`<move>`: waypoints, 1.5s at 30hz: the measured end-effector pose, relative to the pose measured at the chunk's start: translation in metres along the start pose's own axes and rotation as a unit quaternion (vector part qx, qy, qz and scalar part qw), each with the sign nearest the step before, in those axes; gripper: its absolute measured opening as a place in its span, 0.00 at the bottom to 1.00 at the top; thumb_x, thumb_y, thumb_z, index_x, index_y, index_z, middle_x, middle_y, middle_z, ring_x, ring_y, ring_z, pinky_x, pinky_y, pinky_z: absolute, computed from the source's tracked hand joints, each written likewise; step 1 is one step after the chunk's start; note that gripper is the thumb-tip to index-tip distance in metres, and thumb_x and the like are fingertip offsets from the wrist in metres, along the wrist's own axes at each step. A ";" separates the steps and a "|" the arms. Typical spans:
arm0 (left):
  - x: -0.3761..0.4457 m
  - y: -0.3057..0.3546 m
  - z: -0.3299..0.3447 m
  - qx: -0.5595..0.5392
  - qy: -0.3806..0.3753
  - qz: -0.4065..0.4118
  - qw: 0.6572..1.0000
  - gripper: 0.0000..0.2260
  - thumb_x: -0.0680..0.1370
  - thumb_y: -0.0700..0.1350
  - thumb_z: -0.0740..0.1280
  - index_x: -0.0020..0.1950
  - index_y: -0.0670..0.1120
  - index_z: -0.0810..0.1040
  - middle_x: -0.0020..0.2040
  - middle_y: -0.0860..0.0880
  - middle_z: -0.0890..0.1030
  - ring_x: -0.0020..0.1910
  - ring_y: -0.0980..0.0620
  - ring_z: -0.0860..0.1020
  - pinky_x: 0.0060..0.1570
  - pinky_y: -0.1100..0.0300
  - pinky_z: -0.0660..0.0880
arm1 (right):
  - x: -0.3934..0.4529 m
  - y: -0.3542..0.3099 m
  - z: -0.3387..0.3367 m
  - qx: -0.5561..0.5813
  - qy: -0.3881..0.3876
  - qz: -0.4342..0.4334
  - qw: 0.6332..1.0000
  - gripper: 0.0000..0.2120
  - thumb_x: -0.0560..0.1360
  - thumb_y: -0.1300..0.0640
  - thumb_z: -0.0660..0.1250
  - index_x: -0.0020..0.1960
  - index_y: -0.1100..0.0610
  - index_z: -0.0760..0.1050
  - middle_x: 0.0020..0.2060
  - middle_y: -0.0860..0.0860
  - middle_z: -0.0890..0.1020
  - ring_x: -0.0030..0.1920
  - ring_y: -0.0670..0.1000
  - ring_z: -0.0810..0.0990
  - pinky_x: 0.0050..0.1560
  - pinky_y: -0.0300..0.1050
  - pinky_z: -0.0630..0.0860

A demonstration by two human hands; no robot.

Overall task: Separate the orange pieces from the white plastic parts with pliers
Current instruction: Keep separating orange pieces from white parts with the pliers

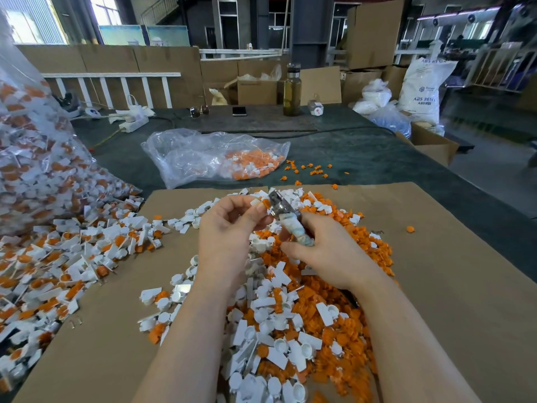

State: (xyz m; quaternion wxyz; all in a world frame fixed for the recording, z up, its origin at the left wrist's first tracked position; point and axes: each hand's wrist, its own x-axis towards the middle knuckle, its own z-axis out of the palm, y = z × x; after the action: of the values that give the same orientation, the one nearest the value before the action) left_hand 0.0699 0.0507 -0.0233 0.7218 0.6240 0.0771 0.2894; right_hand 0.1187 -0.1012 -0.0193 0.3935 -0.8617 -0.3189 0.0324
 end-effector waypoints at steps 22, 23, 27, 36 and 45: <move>0.000 0.000 -0.001 -0.019 -0.005 -0.006 1.000 0.06 0.76 0.34 0.69 0.42 0.43 0.80 0.35 0.51 0.83 0.34 0.55 0.80 0.40 0.63 0.79 | 0.005 0.009 0.012 -0.066 0.021 -0.017 0.997 0.02 0.76 0.60 0.63 0.45 0.56 0.73 0.35 0.50 0.76 0.33 0.49 0.74 0.32 0.49 0.71; 0.000 0.000 -0.001 -0.023 -0.009 -0.012 1.000 0.06 0.76 0.34 0.69 0.43 0.43 0.80 0.35 0.51 0.83 0.34 0.55 0.80 0.40 0.63 0.79 | 0.005 0.009 0.013 -0.070 0.023 -0.018 0.997 0.02 0.76 0.59 0.63 0.45 0.55 0.73 0.35 0.50 0.76 0.33 0.48 0.74 0.31 0.47 0.71; 0.002 0.004 -0.006 -0.064 -0.003 -0.076 0.995 0.02 0.76 0.35 0.69 0.46 0.41 0.80 0.39 0.48 0.85 0.38 0.53 0.83 0.41 0.62 0.81 | 0.006 0.012 0.016 -0.109 0.047 -0.021 0.993 0.04 0.76 0.55 0.64 0.43 0.52 0.70 0.33 0.47 0.75 0.32 0.46 0.72 0.29 0.42 0.65; 0.028 0.011 -0.075 -0.428 0.303 -0.235 0.818 0.09 0.82 0.37 0.62 0.61 0.38 0.76 0.40 0.42 0.86 0.41 0.53 0.86 0.36 0.61 0.82 | 0.008 0.015 0.015 -0.163 0.098 -0.010 0.982 0.06 0.76 0.50 0.65 0.45 0.48 0.68 0.35 0.43 0.75 0.34 0.45 0.74 0.30 0.42 0.71; 0.033 0.001 -0.095 -0.544 0.363 -0.149 0.741 0.13 0.82 0.35 0.62 0.66 0.38 0.74 0.49 0.41 0.84 0.42 0.50 0.85 0.37 0.59 0.83 | 0.008 0.016 0.016 -0.183 0.093 0.001 0.979 0.06 0.76 0.49 0.64 0.45 0.49 0.69 0.35 0.45 0.76 0.34 0.46 0.75 0.32 0.45 0.75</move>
State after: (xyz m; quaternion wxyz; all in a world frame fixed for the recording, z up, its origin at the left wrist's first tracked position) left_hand 0.0519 0.1492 -0.0341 0.8899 -0.0467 0.2550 0.3753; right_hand 0.1280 -0.0939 -0.0400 0.2566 -0.9188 -0.2802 -0.1066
